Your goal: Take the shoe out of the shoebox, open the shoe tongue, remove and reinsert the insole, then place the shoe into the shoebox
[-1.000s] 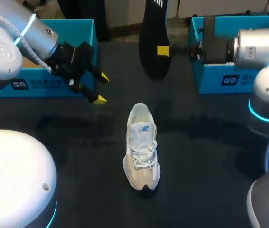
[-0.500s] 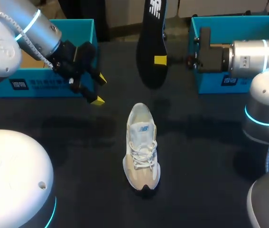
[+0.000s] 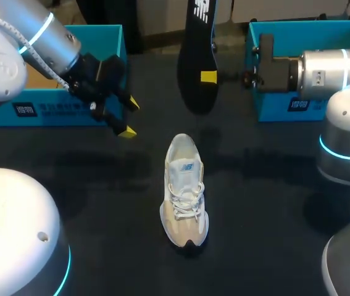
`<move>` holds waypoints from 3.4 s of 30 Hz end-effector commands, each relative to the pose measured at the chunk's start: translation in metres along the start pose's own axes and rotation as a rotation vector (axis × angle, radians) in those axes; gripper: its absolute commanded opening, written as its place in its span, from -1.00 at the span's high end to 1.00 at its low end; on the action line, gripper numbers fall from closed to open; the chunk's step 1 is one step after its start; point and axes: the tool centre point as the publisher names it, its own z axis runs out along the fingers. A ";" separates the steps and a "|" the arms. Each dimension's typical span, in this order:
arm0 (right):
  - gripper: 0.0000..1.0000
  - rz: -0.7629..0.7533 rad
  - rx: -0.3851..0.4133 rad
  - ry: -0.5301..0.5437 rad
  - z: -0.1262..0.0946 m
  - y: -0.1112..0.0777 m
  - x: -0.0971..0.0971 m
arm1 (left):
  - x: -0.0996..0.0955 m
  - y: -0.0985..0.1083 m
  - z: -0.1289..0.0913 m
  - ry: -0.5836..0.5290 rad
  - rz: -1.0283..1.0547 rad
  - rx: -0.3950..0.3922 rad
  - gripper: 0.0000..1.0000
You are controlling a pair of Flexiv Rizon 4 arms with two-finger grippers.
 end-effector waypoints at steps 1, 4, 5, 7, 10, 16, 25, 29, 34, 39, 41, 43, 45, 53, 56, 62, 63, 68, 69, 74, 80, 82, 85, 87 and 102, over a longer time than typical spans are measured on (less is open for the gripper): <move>1.00 -0.023 0.016 -0.018 0.005 -0.003 -0.002 | 0.008 -0.001 0.000 -0.022 -0.005 -0.004 -1.00; 1.00 -0.043 0.017 -0.018 0.004 -0.007 -0.006 | 0.014 -0.003 -0.001 -0.015 -0.021 0.006 -1.00; 1.00 -0.043 0.018 -0.018 0.005 -0.009 -0.007 | 0.016 -0.003 0.000 -0.013 -0.023 0.006 -1.00; 1.00 -0.045 0.019 -0.021 0.005 -0.011 -0.010 | 0.020 -0.005 0.001 -0.003 -0.025 0.010 -1.00; 1.00 -0.048 0.016 -0.011 0.009 -0.014 -0.016 | 0.021 -0.006 0.006 0.007 -0.036 0.003 -1.00; 1.00 -0.042 0.019 0.007 0.018 -0.023 -0.028 | 0.024 -0.014 0.004 0.007 -0.047 0.002 -1.00; 1.00 -0.047 0.062 0.040 0.031 -0.039 -0.036 | 0.026 -0.015 0.003 0.009 -0.045 0.002 -1.00; 1.00 -0.048 0.062 0.052 0.038 -0.047 -0.039 | 0.026 -0.015 0.003 0.009 -0.045 0.002 -1.00; 1.00 -0.043 0.069 0.071 0.051 -0.061 -0.039 | 0.026 -0.015 0.003 0.009 -0.045 0.002 -1.00; 1.00 -0.034 0.050 0.083 0.055 -0.077 -0.036 | 0.026 -0.015 0.003 0.009 -0.045 0.002 -1.00; 1.00 -0.034 0.050 0.081 0.055 -0.081 -0.035 | 0.026 -0.015 0.003 0.009 -0.045 0.002 -1.00; 1.00 -0.034 0.050 0.081 0.055 -0.081 -0.035 | 0.026 -0.015 0.003 0.009 -0.045 0.002 -1.00; 1.00 -0.034 0.050 0.081 0.055 -0.081 -0.035 | 0.026 -0.015 0.003 0.009 -0.045 0.002 -1.00; 1.00 -0.034 0.050 0.081 0.055 -0.081 -0.035 | 0.026 -0.015 0.003 0.009 -0.045 0.002 -1.00; 1.00 -0.037 0.053 0.076 0.056 -0.084 -0.034 | 0.026 -0.015 0.003 0.009 -0.045 0.002 -1.00; 1.00 -0.077 0.036 0.008 0.053 -0.102 -0.032 | 0.026 -0.015 0.003 0.009 -0.045 0.002 -1.00; 1.00 -0.068 0.040 0.005 0.053 -0.104 -0.032 | 0.026 -0.015 0.003 0.009 -0.045 0.002 -1.00; 1.00 -0.060 0.033 0.016 0.057 -0.115 -0.031 | 0.026 -0.015 0.003 0.009 -0.045 0.002 -1.00; 1.00 -0.057 0.031 0.017 0.058 -0.116 -0.030 | 0.026 -0.015 0.003 0.009 -0.045 0.002 -1.00; 1.00 -0.070 0.023 0.014 0.059 -0.126 -0.030 | 0.026 -0.015 0.003 0.009 -0.045 0.002 -1.00; 1.00 -0.093 0.045 0.003 0.061 -0.134 -0.035 | 0.026 -0.015 0.003 0.009 -0.045 0.002 -1.00; 1.00 -0.091 0.039 0.005 0.061 -0.137 -0.036 | 0.026 -0.015 0.003 0.009 -0.045 0.002 -1.00; 1.00 -0.088 0.037 0.010 0.061 -0.141 -0.037 | 0.026 -0.015 0.003 0.009 -0.045 0.002 -1.00; 1.00 -0.087 0.037 0.010 0.061 -0.143 -0.037 | 0.026 -0.015 0.003 0.009 -0.045 0.002 -1.00; 1.00 -0.110 0.039 0.007 0.059 -0.133 -0.034 | 0.026 -0.015 0.003 0.009 -0.045 0.002 -1.00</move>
